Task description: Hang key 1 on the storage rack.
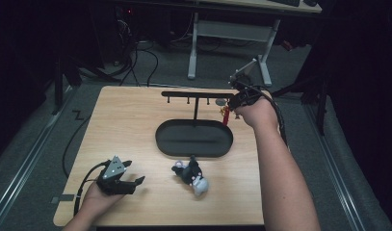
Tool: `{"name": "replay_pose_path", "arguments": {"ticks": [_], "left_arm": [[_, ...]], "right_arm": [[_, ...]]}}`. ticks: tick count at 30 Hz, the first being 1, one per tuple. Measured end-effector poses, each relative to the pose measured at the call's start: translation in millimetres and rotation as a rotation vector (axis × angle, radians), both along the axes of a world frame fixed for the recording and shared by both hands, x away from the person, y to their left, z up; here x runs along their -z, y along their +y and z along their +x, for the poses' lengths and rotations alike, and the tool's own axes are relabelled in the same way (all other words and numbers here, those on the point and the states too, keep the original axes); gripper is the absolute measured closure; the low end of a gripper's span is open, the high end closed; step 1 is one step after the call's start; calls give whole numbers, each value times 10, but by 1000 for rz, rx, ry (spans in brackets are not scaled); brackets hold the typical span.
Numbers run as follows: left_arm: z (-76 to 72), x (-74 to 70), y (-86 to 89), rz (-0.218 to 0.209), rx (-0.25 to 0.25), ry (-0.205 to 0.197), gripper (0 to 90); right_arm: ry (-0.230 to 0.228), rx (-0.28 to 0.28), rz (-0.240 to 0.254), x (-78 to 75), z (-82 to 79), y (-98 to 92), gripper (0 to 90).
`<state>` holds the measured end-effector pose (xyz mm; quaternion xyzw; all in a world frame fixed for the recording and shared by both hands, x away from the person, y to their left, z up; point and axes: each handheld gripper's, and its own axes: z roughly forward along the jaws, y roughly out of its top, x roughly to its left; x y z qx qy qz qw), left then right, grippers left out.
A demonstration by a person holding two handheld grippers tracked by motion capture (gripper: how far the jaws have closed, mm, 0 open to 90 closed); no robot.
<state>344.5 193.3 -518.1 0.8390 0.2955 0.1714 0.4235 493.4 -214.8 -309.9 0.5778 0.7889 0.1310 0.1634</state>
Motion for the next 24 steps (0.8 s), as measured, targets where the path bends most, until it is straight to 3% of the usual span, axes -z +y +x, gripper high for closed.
{"name": "replay_pose_path", "arguments": {"ticks": [7,10,11,12,15,17,24], "left_arm": [[1,7,-10,5,4,4,223],[2,14,-20,4,3,0,223],[2,14,-20,4,3,0,223],[2,15,-24,5,5,1,223],[0,17,-32,8,7,1,223],[-1,17,-35,12,11,3,223],[-5,20,-37,13,11,3,223]], "right_arm": [[22,29,13,162,-39,-160,561],[38,32,24,345,-55,-204,560],[38,32,24,345,-55,-204,560],[48,33,32,459,-52,-205,559],[58,32,41,542,-47,-199,559],[64,34,57,679,-36,-169,558],[56,33,65,846,-4,-97,554]]}}
